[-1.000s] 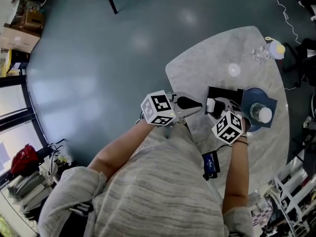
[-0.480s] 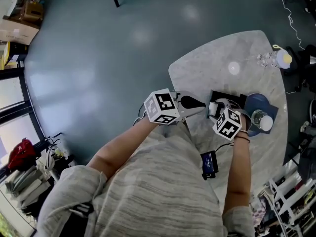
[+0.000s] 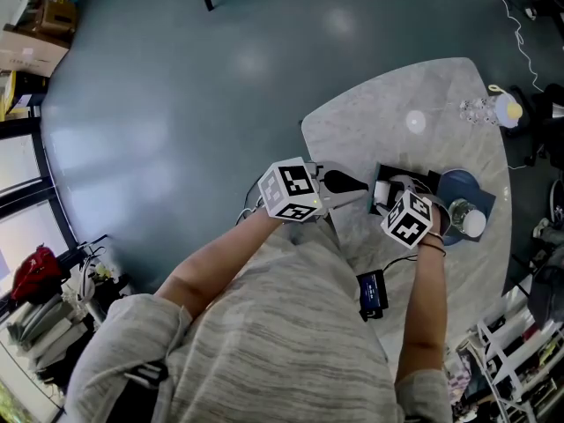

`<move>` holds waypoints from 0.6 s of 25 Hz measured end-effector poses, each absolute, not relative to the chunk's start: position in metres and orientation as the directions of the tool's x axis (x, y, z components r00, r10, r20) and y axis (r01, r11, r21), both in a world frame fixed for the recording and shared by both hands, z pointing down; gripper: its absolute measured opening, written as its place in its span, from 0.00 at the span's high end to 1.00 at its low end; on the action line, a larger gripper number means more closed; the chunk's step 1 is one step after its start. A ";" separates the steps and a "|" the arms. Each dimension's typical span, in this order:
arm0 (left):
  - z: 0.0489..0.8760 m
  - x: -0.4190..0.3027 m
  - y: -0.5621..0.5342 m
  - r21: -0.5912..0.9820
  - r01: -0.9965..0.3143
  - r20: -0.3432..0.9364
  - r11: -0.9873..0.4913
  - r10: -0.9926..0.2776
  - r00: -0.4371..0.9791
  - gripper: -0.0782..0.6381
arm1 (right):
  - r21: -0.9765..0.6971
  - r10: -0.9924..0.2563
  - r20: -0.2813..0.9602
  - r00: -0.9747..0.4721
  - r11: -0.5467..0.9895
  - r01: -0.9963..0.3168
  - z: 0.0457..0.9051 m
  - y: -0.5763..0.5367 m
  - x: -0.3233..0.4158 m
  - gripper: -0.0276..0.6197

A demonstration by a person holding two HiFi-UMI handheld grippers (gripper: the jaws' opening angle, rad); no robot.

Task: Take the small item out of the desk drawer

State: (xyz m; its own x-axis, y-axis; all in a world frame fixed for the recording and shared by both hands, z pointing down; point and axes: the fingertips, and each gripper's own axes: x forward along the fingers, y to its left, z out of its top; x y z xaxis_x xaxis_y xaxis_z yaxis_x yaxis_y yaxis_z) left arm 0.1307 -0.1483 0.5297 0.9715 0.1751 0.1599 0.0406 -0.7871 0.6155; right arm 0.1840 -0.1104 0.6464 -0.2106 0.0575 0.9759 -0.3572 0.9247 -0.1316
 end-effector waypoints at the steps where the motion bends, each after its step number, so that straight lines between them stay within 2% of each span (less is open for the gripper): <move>1: 0.529 0.130 -0.149 0.615 0.042 0.159 -0.787 0.175 0.972 0.87 | -0.115 0.040 0.979 -0.202 0.922 -0.371 0.645 -0.113 0.187 0.60; 6: 0.528 0.133 -0.148 0.617 0.046 0.156 -0.786 0.180 0.971 0.87 | -0.065 -0.008 0.983 -0.181 0.919 -0.390 0.640 -0.122 0.198 0.60; 15: 0.529 0.136 -0.146 0.619 0.051 0.156 -0.783 0.187 0.970 0.87 | -0.073 0.007 0.975 -0.221 0.954 -0.291 0.637 -0.117 0.185 0.60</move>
State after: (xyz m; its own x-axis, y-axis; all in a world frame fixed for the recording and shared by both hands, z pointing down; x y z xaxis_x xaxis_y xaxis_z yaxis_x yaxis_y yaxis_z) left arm 0.1361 -0.1462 0.5293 0.9699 0.1868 0.1565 0.0509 -0.7835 0.6193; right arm 0.1852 -0.1174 0.6367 -0.2214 0.0071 0.9751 -0.2914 0.9538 -0.0732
